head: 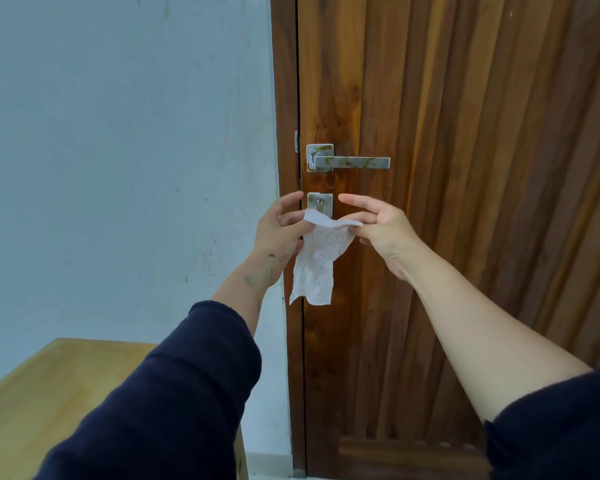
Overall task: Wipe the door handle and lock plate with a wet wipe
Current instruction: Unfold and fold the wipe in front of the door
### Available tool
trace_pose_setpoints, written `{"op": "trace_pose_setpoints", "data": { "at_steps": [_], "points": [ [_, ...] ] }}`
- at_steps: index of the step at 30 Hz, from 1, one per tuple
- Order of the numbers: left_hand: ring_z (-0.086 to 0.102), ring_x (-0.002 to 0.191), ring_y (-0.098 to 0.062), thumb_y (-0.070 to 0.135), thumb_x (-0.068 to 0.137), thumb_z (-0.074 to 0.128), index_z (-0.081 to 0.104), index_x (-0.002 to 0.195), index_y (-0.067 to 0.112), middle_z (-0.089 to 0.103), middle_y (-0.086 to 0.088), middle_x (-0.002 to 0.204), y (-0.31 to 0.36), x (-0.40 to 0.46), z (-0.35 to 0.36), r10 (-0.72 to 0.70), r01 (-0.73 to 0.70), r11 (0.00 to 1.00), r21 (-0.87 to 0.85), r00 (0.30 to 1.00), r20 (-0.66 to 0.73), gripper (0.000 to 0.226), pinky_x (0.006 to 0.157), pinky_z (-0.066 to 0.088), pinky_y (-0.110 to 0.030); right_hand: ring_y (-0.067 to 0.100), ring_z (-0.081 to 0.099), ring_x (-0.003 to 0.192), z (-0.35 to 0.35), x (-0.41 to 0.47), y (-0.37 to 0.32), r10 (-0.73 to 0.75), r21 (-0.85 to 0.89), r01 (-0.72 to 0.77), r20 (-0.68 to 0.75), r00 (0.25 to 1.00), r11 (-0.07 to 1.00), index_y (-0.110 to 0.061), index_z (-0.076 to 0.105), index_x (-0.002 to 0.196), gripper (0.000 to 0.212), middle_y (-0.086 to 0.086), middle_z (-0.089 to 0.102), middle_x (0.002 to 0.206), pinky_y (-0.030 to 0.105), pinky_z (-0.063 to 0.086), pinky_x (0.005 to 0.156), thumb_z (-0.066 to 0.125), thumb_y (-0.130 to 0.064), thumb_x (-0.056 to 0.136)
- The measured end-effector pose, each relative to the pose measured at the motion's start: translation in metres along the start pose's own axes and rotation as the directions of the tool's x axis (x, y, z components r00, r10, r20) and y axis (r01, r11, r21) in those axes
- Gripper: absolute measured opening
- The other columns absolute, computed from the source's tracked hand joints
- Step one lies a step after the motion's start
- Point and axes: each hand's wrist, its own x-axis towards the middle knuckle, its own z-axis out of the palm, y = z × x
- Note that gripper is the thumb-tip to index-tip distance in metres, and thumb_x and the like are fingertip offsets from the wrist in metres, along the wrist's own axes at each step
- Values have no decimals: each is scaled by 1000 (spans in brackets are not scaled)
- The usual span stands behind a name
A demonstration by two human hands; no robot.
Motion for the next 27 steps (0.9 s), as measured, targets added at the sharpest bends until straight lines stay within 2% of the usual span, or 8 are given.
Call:
{"op": "trace_pose_setpoints", "data": {
  "at_steps": [3,6,9,11,15,19,23,27],
  "points": [
    [59,104,-23,11,87,68,67,104,26,67,-4,107,-1,-2,0,-18,18,999,39,1000,4,23,90,52,-36,10,58,110,0,-1,1,-48,-27,47,-35,998,999,-29,64,110,38,-6,72,95,38,35,110,60,2,88],
    [57,98,-23,14,89,65,69,88,25,67,-4,103,0,-4,0,-33,33,999,9,999,14,12,82,50,-31,4,60,104,-1,-1,3,-80,-6,79,-51,996,997,-26,66,109,34,-8,72,95,30,37,104,61,0,88],
    [55,88,-21,21,92,62,68,88,26,65,-1,94,2,-4,0,-36,36,999,-6,999,29,10,75,47,-27,5,59,101,0,-1,4,-100,-10,99,-85,991,995,-22,71,95,23,-9,70,99,19,46,86,62,-2,89],
    [56,84,-16,21,95,57,66,90,24,64,2,91,3,-3,1,-7,7,1000,9,1000,7,11,70,47,-20,10,59,103,0,1,7,-80,-18,78,-109,991,997,-22,72,83,22,-8,69,102,19,48,78,60,-4,91],
    [58,90,-16,16,97,52,63,98,21,62,1,97,2,-3,3,18,-16,999,47,999,-37,12,71,50,-20,17,60,105,0,2,11,-16,47,22,-121,992,999,-20,70,78,25,-1,67,111,28,54,86,57,-5,93],
    [59,86,-19,13,98,49,61,102,20,62,-5,103,2,-4,2,-3,4,999,46,999,-32,15,71,53,-24,19,59,106,-1,1,12,15,60,-9,-105,994,998,-19,69,78,28,3,63,110,32,55,89,52,-5,95],
    [57,84,-18,12,99,47,61,100,21,61,-6,102,2,-5,3,-13,15,999,43,999,-35,16,73,54,-28,16,59,104,-2,1,15,-2,-10,2,-61,998,1000,-24,70,76,34,-1,64,112,28,54,86,50,-6,97],
    [61,102,-24,23,100,47,61,101,26,62,-3,107,3,-4,6,-122,121,992,-20,992,-24,14,77,54,-31,14,56,106,-2,2,18,-23,-60,20,-55,998,998,-27,72,77,37,-2,63,114,24,53,84,50,-4,96]
  ]
}}
